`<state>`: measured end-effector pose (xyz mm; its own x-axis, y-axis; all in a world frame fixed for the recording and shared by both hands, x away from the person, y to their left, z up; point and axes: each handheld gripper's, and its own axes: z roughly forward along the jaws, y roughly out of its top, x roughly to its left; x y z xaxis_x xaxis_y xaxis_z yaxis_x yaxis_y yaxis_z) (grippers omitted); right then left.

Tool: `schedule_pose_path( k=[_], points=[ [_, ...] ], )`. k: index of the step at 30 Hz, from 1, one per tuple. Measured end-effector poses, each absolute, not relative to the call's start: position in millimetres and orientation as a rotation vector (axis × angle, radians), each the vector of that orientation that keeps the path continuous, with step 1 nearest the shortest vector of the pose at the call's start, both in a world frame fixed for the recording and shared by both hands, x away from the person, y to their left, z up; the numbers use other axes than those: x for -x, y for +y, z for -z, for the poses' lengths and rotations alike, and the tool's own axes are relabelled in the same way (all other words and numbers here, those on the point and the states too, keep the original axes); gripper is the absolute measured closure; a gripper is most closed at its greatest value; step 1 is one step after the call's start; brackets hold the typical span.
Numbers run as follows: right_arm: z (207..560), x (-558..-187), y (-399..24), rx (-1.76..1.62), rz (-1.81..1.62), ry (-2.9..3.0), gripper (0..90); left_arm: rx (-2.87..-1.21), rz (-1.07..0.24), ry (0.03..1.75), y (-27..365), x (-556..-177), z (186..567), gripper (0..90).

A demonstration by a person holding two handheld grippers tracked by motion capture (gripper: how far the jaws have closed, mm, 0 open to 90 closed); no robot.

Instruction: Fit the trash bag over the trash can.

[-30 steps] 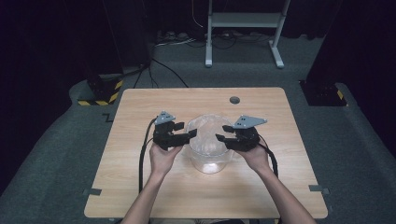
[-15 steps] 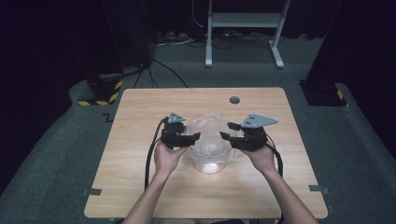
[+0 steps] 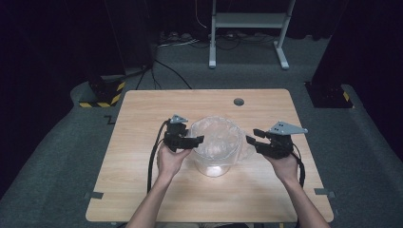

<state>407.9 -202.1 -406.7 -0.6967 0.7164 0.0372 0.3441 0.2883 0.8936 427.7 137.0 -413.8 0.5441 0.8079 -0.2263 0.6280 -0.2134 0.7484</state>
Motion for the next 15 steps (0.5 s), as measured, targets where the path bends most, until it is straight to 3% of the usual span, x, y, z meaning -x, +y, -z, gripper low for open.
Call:
schedule_pose_path(
  k=[2, 5, 6, 8, 15],
  points=[
    [412, -409, -203, -0.959, -1.354, 2.213, 60.8, -1.934, -0.267, 1.166, 137, -428, 414, 34.8],
    [420, -413, -202, -0.962, -1.316, 2.252, 74.4, -1.935, -0.267, 1.168, 137, -428, 414, 34.8],
    [425, -417, -202, -0.968, -1.301, 2.264, 82.8, -1.936, -0.267, 1.168, 137, -428, 414, 34.8],
    [430, -419, -201, -0.973, -1.29, 2.273, 88.0, -1.939, -0.273, 1.168, 137, -428, 413, 34.8],
    [456, -430, -190, -1.016, -1.185, 2.36, 89.8, -1.939, -0.278, 1.172, 136, -427, 413, 35.1]
  ],
)
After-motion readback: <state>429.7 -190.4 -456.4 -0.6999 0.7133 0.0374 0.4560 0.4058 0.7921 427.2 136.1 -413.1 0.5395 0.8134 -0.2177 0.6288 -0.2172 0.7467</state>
